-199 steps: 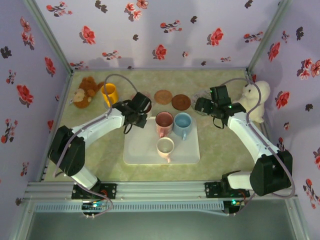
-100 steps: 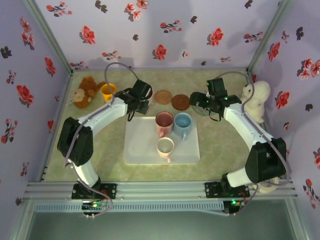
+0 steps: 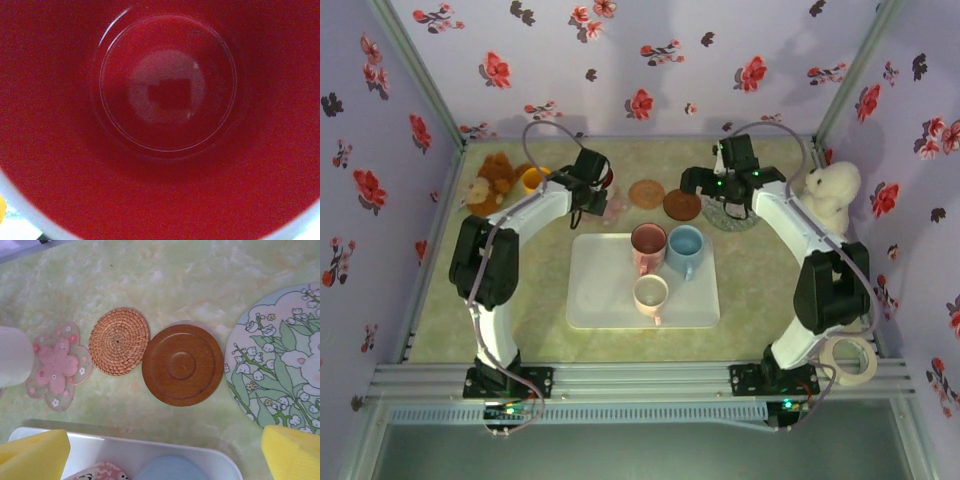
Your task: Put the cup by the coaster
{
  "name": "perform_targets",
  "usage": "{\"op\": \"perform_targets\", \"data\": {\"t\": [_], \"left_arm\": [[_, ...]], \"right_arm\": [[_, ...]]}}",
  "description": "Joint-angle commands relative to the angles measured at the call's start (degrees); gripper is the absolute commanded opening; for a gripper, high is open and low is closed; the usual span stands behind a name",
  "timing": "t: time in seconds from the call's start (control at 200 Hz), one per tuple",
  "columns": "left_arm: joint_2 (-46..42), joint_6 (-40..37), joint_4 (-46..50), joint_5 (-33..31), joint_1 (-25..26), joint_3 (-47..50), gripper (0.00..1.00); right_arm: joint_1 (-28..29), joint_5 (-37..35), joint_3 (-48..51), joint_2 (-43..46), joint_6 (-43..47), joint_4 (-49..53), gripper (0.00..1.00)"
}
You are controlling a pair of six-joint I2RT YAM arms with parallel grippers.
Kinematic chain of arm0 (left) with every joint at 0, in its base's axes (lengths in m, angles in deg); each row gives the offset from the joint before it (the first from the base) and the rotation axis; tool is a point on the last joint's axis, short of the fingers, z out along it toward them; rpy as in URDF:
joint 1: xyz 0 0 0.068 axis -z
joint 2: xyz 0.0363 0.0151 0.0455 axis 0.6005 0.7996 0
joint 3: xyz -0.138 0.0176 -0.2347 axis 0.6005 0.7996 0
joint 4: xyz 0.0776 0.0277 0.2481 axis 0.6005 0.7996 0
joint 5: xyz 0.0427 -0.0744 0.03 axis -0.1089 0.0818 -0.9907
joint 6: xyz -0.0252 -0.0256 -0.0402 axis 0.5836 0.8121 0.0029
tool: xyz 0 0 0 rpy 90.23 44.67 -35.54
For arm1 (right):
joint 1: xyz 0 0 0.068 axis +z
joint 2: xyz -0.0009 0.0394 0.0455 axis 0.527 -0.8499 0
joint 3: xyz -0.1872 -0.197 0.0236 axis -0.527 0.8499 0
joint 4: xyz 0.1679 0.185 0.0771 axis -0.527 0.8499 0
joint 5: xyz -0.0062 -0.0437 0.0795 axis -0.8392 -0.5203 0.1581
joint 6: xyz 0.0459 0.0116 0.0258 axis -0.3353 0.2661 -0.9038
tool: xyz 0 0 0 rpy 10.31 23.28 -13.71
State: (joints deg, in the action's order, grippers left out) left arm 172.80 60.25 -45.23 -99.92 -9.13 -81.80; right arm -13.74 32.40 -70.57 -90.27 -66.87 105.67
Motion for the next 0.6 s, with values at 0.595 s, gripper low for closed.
{"op": "perform_targets", "data": {"t": [0.595], "left_arm": [[5.1,-0.4,-4.8,4.1,-1.9,-1.1,0.0]], "right_arm": [[1.3,-1.4,-6.7,-5.6,0.9,2.9,0.99]]}}
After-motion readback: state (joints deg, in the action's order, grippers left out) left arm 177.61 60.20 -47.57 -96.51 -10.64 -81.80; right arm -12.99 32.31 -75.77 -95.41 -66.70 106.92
